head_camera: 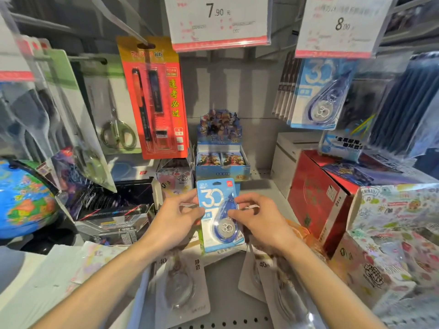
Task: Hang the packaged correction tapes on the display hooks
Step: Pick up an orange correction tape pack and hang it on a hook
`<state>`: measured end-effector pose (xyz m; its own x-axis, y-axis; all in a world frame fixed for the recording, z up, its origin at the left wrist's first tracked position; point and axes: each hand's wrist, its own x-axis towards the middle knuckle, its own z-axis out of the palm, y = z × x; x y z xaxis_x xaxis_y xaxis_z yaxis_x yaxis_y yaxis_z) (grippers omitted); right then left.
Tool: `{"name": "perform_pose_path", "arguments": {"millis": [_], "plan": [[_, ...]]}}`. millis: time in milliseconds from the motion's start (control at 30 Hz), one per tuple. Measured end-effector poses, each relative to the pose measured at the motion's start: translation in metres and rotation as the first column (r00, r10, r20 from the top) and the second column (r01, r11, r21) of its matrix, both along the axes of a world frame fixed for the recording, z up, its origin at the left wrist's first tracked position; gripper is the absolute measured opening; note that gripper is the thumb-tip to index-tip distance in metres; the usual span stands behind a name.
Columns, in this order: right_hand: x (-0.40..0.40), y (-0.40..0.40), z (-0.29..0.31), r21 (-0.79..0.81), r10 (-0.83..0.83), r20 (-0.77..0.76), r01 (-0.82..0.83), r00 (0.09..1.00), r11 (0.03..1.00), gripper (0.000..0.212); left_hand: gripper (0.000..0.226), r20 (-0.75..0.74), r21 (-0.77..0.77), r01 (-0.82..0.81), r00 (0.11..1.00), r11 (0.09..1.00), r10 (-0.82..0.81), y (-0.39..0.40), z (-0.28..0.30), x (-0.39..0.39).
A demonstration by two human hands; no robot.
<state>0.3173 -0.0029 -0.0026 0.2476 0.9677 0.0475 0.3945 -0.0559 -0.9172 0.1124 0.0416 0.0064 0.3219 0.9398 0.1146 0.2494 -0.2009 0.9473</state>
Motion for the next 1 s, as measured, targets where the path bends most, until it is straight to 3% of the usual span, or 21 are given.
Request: {"name": "perform_pose_path", "arguments": {"millis": [100,200,333,533,633,767,1000], "plan": [[-0.002,0.001,0.01,0.048,0.005,-0.117,0.0,0.993,0.999,0.022,0.048,0.078,0.008,-0.009,0.997,1.0,0.008,0.001,0.005,-0.006],[-0.003,-0.003,0.018,0.088,0.037,-0.229,-0.017,0.973,0.996,0.016,0.067,0.162,-0.029,0.047,0.986,0.998,-0.042,-0.004,0.007,-0.008],[-0.004,-0.009,0.023,0.133,0.049,-0.254,-0.015,0.966,0.991,0.012,0.082,0.234,-0.045,0.158,0.962,0.986,-0.143,-0.012,0.007,-0.007],[0.0,-0.025,0.031,0.146,0.037,-0.212,-0.006,0.977,0.989,0.014,0.083,0.223,-0.037,0.153,0.965,0.988,-0.141,-0.021,0.014,-0.004],[0.014,-0.042,0.034,0.147,-0.017,0.0,0.017,1.0,0.989,0.016,0.084,0.219,-0.062,0.186,0.961,0.981,-0.168,-0.026,0.014,-0.001],[0.039,-0.075,0.033,0.108,-0.094,0.25,0.068,0.964,0.992,0.017,0.084,0.182,-0.132,0.246,0.958,0.96,-0.221,-0.032,0.011,0.01],[0.052,-0.121,0.007,-0.104,-0.075,0.593,0.169,0.802,0.98,0.05,0.082,0.092,-0.206,0.312,0.95,0.928,-0.299,-0.039,-0.001,0.027]]}}
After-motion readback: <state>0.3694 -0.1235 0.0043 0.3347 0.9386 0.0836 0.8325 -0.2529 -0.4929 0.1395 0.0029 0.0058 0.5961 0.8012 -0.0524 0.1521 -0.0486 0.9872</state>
